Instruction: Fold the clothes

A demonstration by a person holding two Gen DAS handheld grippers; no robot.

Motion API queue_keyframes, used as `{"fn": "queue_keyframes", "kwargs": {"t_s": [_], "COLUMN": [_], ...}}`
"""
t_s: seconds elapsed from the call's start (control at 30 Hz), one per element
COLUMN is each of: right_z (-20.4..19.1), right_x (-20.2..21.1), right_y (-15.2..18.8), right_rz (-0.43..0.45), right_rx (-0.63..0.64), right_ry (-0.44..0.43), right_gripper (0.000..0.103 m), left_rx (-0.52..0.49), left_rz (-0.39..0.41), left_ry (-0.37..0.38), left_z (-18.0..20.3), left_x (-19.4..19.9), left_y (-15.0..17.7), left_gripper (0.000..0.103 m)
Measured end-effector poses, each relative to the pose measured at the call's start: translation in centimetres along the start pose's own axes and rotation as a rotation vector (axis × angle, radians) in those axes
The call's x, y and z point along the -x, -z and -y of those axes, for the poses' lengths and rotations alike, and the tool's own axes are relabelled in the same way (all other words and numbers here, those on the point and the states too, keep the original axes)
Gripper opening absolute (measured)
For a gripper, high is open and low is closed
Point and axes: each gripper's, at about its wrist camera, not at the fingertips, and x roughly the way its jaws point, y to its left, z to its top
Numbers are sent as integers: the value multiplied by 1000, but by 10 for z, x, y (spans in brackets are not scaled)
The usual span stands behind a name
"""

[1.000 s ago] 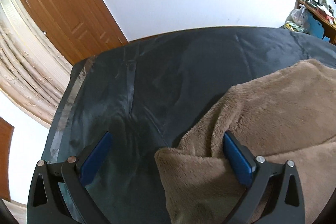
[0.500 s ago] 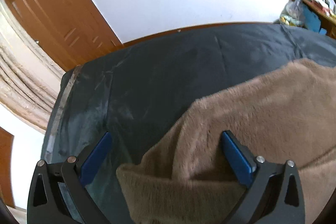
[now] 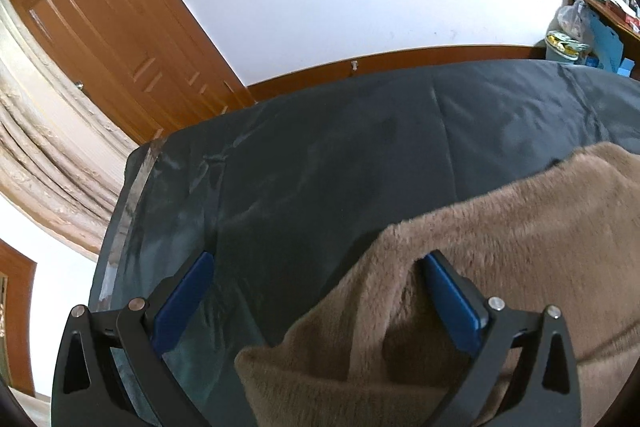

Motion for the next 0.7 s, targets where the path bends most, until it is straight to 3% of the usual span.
{"fn": "queue_keyframes", "kwargs": {"t_s": [0.13, 0.27, 0.37, 0.53, 0.7], "right_z": [0, 2, 3, 4, 5], "right_x": [0, 0, -1, -2, -1], "right_y": [0, 0, -1, -1, 0], "right_rz": [0, 0, 0, 0, 0], "right_rx": [0, 0, 1, 3, 4], "right_ry": [0, -1, -2, -2, -3], "right_gripper": [102, 102, 102, 102, 102], "left_rx": [-33, -79, -109, -122, -40], "left_rz": [25, 78, 75, 31, 35], "left_ry": [55, 116, 156, 109, 143], "left_z": [-5, -8, -9, -12, -24], "left_x": [30, 69, 85, 75, 59], "left_y": [18, 50, 77, 114, 125], "left_gripper": [103, 103, 103, 103, 103]}}
